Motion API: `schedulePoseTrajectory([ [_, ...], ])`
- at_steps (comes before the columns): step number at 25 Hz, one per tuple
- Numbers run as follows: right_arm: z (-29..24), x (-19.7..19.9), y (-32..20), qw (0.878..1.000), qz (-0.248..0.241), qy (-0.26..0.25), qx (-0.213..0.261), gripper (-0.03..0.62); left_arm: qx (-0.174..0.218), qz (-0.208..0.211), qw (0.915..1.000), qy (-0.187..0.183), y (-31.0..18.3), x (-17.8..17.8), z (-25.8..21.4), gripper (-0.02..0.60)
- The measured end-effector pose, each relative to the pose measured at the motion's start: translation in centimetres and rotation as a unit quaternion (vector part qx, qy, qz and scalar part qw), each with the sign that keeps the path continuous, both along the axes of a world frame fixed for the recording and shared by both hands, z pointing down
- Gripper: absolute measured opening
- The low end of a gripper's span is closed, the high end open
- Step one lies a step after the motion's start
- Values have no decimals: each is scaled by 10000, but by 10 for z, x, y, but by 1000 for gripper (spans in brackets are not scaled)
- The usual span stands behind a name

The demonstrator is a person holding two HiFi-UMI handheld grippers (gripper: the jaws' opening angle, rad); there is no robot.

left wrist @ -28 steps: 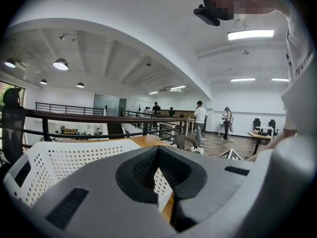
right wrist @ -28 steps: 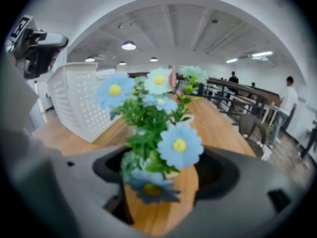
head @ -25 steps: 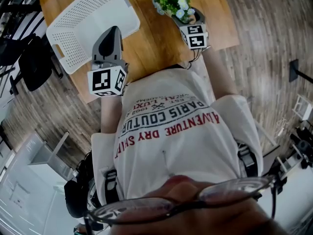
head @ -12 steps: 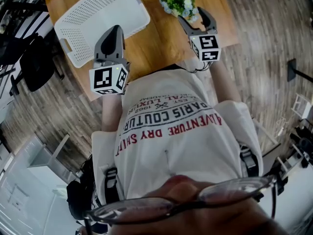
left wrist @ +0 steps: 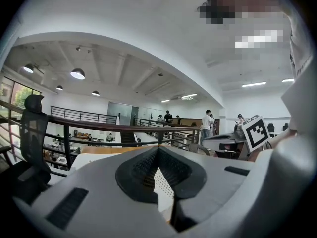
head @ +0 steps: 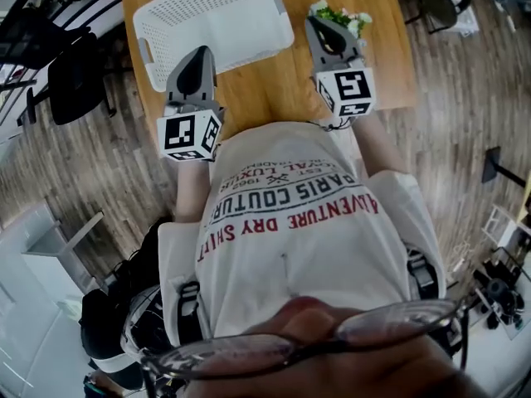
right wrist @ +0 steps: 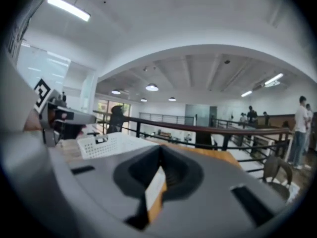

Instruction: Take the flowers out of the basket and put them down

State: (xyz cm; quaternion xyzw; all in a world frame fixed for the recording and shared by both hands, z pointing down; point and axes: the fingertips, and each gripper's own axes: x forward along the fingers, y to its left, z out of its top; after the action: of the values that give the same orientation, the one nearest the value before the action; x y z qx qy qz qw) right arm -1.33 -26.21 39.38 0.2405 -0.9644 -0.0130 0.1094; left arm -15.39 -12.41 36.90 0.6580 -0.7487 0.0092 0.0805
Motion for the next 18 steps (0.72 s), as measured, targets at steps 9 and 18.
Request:
schedulePoseTrajectory([
  [9,-28,-68,63,9935,-1057,-416,50,34,18,-727,9972,-180,43,-39,-8,12],
  [18,-28,-112,74,9934,-1075,-400,-26,34,39,-818,9966,-79,60,-84,-5,12],
])
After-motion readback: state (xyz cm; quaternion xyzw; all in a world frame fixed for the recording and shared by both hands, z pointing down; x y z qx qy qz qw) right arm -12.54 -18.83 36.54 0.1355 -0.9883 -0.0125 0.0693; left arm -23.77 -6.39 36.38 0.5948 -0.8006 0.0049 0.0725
